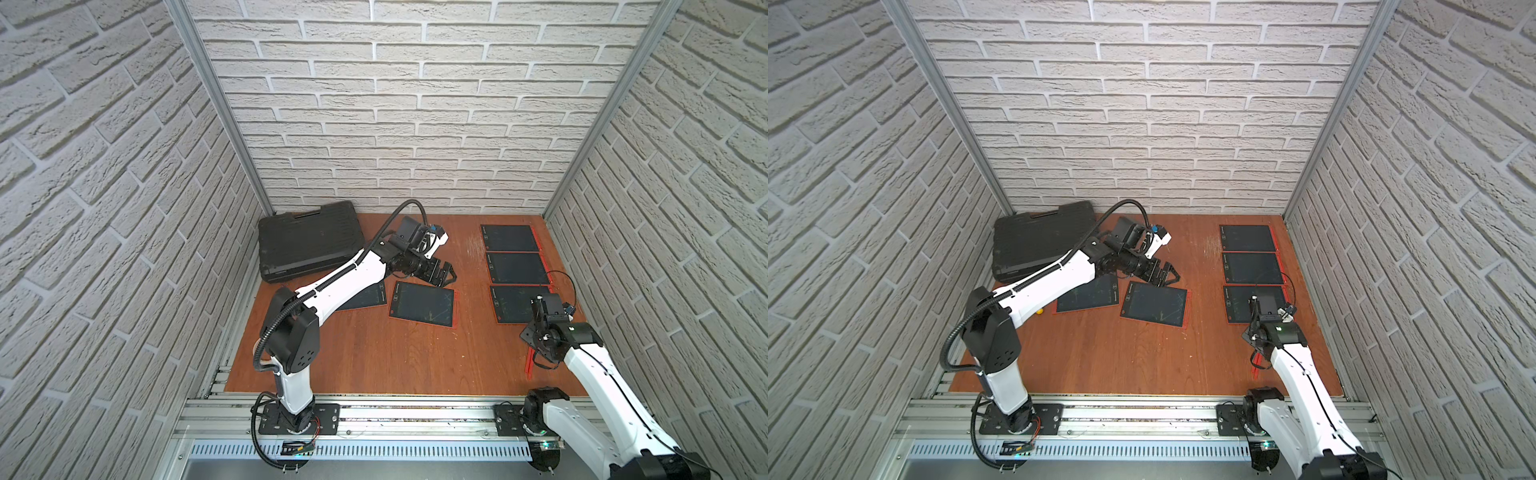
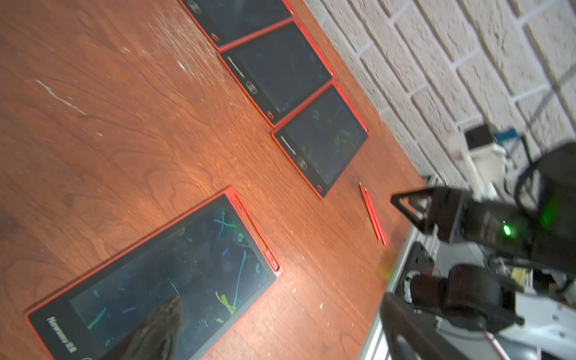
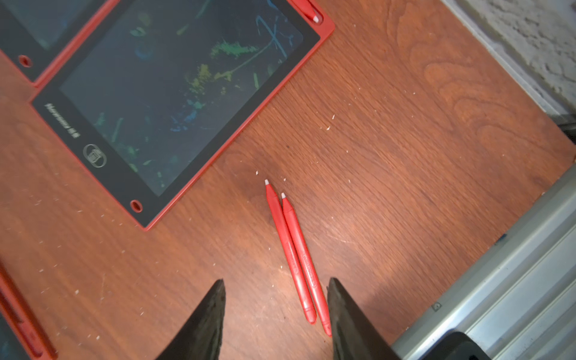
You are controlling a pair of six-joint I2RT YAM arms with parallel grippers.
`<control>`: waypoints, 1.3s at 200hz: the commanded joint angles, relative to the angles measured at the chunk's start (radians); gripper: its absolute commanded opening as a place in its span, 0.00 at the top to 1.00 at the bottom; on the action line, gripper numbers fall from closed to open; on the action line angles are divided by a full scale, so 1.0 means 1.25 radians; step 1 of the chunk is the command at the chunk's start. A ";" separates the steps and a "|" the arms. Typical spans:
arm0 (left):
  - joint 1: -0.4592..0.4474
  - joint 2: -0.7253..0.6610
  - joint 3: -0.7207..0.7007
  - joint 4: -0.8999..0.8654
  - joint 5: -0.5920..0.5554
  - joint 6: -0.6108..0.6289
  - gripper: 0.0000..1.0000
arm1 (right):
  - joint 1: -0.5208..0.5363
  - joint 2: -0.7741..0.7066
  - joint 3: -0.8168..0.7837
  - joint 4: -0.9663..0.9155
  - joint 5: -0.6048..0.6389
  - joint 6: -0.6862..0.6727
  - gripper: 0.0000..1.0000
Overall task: Place the stylus back onto the writing tablet
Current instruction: Move the writing tablet to the center of the board, then move the stylus to the center of the board.
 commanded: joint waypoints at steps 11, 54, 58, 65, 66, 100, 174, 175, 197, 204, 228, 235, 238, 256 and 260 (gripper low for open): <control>-0.006 -0.028 -0.015 0.009 -0.018 0.037 0.02 | -0.058 0.027 -0.023 0.079 -0.045 -0.045 0.50; -0.002 -0.097 -0.045 -0.003 -0.098 0.042 0.02 | -0.152 0.127 -0.050 0.181 -0.146 -0.105 0.56; -0.002 -0.102 -0.047 -0.004 -0.102 0.041 0.02 | -0.155 0.135 -0.050 0.189 -0.148 -0.111 0.57; -0.002 -0.109 -0.050 -0.005 -0.105 0.042 0.02 | -0.162 0.147 -0.046 0.194 -0.146 -0.120 0.59; -0.003 -0.110 -0.051 -0.005 -0.105 0.042 0.02 | -0.163 0.150 -0.046 0.195 -0.145 -0.120 0.59; -0.003 -0.109 -0.028 -0.036 -0.103 0.043 0.02 | -0.190 0.188 -0.023 0.183 -0.144 -0.144 0.64; 0.013 -0.118 -0.031 -0.031 -0.102 0.028 0.02 | -0.196 0.251 -0.048 0.212 -0.223 -0.120 0.70; 0.014 -0.119 -0.031 -0.031 -0.102 0.028 0.02 | -0.197 0.252 -0.048 0.212 -0.223 -0.120 0.70; 0.019 -0.120 -0.033 -0.030 -0.104 0.027 0.02 | -0.194 0.256 -0.058 0.226 -0.241 -0.113 0.72; 0.022 -0.120 -0.033 -0.028 -0.100 0.025 0.02 | -0.194 0.255 -0.060 0.228 -0.248 -0.110 0.73; 0.033 -0.119 -0.034 -0.023 -0.085 0.014 0.02 | -0.181 0.249 -0.070 0.234 -0.263 -0.100 0.76; 0.035 -0.118 -0.034 -0.023 -0.083 0.012 0.02 | -0.174 0.248 -0.074 0.235 -0.267 -0.096 0.77; 0.037 -0.118 -0.034 -0.021 -0.082 0.012 0.02 | -0.170 0.246 -0.075 0.236 -0.269 -0.095 0.77; 0.041 -0.120 -0.035 -0.019 -0.080 0.010 0.02 | -0.141 0.238 -0.085 0.244 -0.279 -0.082 0.77; 0.042 -0.121 -0.035 -0.018 -0.080 0.009 0.02 | -0.132 0.237 -0.087 0.245 -0.280 -0.079 0.78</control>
